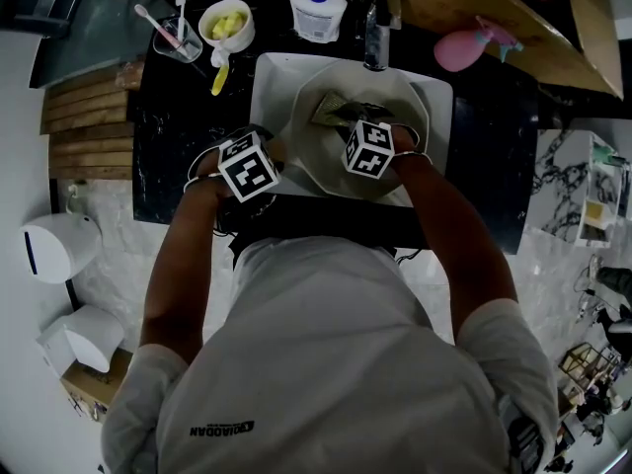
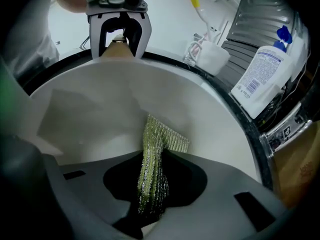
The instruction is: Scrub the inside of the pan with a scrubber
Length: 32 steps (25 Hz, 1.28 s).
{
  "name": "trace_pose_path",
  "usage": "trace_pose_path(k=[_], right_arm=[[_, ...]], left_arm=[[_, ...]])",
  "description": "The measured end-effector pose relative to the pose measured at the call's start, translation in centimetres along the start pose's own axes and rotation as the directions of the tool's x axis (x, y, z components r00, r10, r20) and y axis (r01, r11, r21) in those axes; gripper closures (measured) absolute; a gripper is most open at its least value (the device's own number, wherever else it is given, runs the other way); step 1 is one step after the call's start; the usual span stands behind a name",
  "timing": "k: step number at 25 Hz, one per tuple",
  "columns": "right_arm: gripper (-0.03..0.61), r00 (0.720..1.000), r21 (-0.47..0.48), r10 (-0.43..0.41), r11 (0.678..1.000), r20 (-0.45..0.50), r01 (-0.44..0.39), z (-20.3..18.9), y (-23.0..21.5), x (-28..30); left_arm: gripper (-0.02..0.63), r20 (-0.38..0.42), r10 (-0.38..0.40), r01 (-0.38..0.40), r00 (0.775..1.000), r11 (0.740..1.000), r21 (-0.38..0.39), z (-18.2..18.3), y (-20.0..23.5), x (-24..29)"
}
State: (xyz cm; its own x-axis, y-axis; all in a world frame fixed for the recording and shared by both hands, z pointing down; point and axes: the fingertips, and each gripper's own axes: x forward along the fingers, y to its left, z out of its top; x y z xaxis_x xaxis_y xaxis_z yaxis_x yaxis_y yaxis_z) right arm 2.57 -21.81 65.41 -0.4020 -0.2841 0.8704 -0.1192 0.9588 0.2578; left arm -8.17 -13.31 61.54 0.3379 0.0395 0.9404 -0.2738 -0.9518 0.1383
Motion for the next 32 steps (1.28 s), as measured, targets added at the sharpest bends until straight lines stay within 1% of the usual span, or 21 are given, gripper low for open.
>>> trace_pose_path(k=[12, 18, 21, 27, 32], right_arm=[[0.48, 0.994, -0.035, 0.096, 0.995, 0.042, -0.094, 1.3, 3.7, -1.0], [0.48, 0.985, -0.027, 0.155, 0.988, 0.072, -0.153, 1.7, 5.8, -1.9], [0.479, 0.977, -0.021, 0.197, 0.98, 0.085, -0.195, 1.8, 6.9, -2.3], [0.48, 0.951, 0.017, 0.286, 0.957, 0.117, -0.29, 2.1, 8.5, -3.3], [0.48, 0.926, 0.053, 0.35, 0.931, 0.14, -0.36, 2.2, 9.7, -4.1]], left_arm=[[0.367, 0.004, 0.004, -0.004, 1.0, 1.0, 0.002, 0.1, 0.0, 0.0], [0.368, 0.004, 0.006, -0.006, 1.0, 1.0, 0.005, 0.1, 0.0, 0.0], [0.368, 0.004, 0.008, -0.008, 1.0, 1.0, 0.006, 0.1, 0.0, 0.0], [0.368, 0.005, 0.01, -0.01, 1.0, 1.0, 0.007, 0.1, 0.0, 0.0], [0.368, 0.002, 0.013, -0.013, 1.0, 1.0, 0.009, 0.1, -0.1, 0.1]])
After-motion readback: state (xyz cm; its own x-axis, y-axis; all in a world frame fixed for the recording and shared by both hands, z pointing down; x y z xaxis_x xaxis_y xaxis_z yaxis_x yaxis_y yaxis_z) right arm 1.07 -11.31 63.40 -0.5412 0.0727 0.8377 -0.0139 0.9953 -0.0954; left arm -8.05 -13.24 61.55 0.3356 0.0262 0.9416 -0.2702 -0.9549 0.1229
